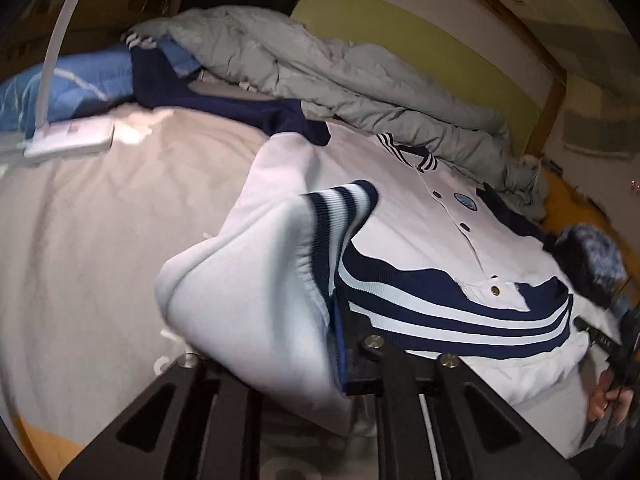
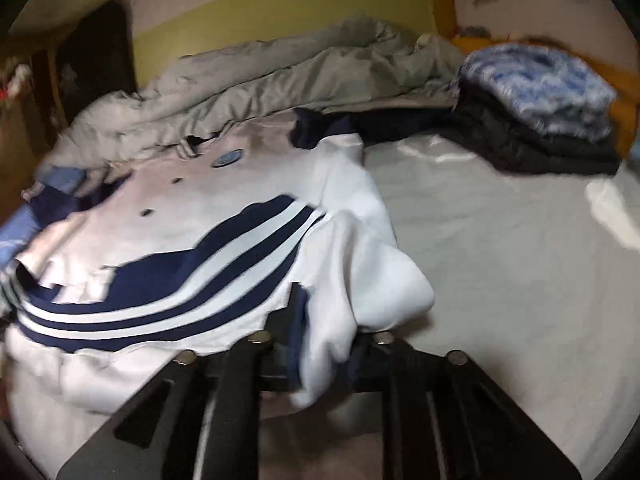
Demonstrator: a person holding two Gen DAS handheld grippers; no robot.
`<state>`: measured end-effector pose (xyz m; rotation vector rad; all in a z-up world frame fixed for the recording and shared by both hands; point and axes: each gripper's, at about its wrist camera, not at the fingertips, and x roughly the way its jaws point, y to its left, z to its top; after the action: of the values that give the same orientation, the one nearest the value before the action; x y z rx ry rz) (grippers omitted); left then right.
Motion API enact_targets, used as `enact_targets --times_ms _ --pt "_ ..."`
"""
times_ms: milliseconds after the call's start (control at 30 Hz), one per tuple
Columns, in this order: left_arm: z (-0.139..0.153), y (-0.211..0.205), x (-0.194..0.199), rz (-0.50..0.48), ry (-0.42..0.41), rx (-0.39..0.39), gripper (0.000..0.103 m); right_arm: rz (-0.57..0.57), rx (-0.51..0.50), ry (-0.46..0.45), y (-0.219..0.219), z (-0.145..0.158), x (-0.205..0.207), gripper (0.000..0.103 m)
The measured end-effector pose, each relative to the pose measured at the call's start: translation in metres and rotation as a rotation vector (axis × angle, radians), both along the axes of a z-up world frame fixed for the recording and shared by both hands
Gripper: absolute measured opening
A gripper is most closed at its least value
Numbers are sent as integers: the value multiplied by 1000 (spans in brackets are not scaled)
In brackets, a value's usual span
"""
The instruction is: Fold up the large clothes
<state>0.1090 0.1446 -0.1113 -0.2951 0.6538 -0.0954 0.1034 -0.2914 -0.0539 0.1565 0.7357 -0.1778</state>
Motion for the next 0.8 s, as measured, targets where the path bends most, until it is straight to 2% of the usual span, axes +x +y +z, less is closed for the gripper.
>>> enact_targets --times_ms 33,100,133,167,233,333,400,467,533,633,733,800 --pt "1 -3 0 -2 -1 30 25 -9 -18 -12 0 2 -3 28" --pt "3 -7 -2 -1 -6 80 39 -24 -44 -37 4 7 -6 58" --pt "3 -9 -5 -4 -13 100 57 -15 -43 -52 5 10 -9 87" --pt "5 -11 -10 -2 -23 122 74 -11 -46 -64 5 13 -12 103" --pt "8 -10 -22 14 -63 144 82 -47 -100 -129 8 21 -25 103" --pt "18 -11 -39 17 -128 170 86 -70 -206 -215 17 35 -40 103" --pt "25 -13 -39 11 -145 172 86 -91 -243 -190 22 42 -37 103" --pt "32 -17 -34 12 -158 188 86 -48 -217 -135 26 49 -25 103" --pt "43 -24 -28 32 -180 221 87 -29 -179 -117 31 56 -16 103" --pt "57 -32 -28 50 -244 225 103 -27 -155 -85 40 62 -4 103" --pt "70 -38 -34 76 -332 254 103 -10 -180 -46 53 65 8 103" --pt "76 -42 -34 70 -356 273 103 -33 -196 -17 58 69 19 103"
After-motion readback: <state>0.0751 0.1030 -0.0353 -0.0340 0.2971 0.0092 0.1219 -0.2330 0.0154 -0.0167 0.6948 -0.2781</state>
